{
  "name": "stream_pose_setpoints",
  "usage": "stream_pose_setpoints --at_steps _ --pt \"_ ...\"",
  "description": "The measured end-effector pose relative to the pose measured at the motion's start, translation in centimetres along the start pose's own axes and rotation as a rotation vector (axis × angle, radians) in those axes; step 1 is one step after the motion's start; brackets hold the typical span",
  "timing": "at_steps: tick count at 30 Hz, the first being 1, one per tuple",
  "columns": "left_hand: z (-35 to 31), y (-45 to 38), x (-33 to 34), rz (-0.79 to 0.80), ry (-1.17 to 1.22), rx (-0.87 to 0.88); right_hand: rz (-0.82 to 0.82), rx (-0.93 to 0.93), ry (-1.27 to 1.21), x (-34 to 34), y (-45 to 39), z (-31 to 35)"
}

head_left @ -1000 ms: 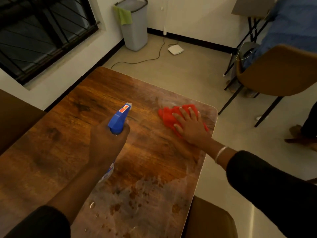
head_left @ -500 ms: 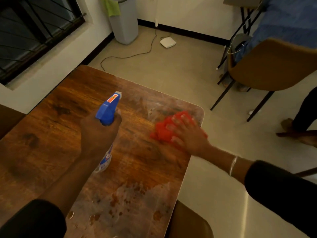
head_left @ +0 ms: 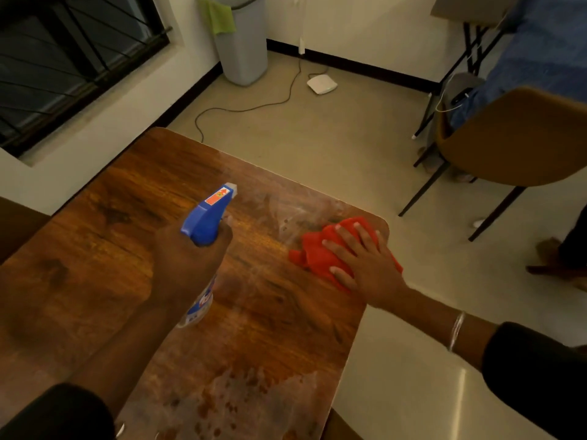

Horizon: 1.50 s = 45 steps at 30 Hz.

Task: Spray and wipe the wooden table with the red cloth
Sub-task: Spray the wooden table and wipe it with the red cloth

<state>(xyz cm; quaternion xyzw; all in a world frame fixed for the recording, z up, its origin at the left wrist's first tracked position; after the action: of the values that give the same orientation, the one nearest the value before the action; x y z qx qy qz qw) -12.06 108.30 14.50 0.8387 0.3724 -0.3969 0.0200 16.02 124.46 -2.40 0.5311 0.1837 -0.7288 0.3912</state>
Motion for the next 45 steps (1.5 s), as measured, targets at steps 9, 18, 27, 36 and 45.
stream_pose_setpoints --at_steps 9,18,27,36,45 --pt "0.3 -1.8 0.1 -0.004 -0.019 -0.021 -0.077 0.075 -0.092 -0.2 -16.7 8.3" --pt "1.7 -3.8 -1.0 -0.053 0.057 -0.009 -0.012 -0.075 -0.039 0.7 -9.9 5.1" --pt "2.9 -3.2 -1.7 0.017 0.035 -0.087 -0.070 0.012 -0.157 0.9 -25.7 15.1" --pt "6.0 -5.8 -5.7 -0.103 0.024 -0.067 -0.021 -0.100 -0.067 1.7 -21.7 11.4" --pt "7.1 -4.8 -5.5 -0.075 0.071 -0.174 0.081 -0.111 -0.086 0.6 -38.2 20.6"
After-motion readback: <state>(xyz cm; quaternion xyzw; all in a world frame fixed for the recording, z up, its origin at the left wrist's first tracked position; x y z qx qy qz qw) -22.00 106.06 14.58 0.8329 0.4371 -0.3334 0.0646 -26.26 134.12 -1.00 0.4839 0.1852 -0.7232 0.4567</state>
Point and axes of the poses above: each hand's wrist, its own y-axis away from the middle knuckle, its own x-axis out of the palm, z = x × y, the point moved 6 cm from there along -y, towards the middle knuckle, and after that the axes turned 14 degrees about -y, right-handed, at the moved point
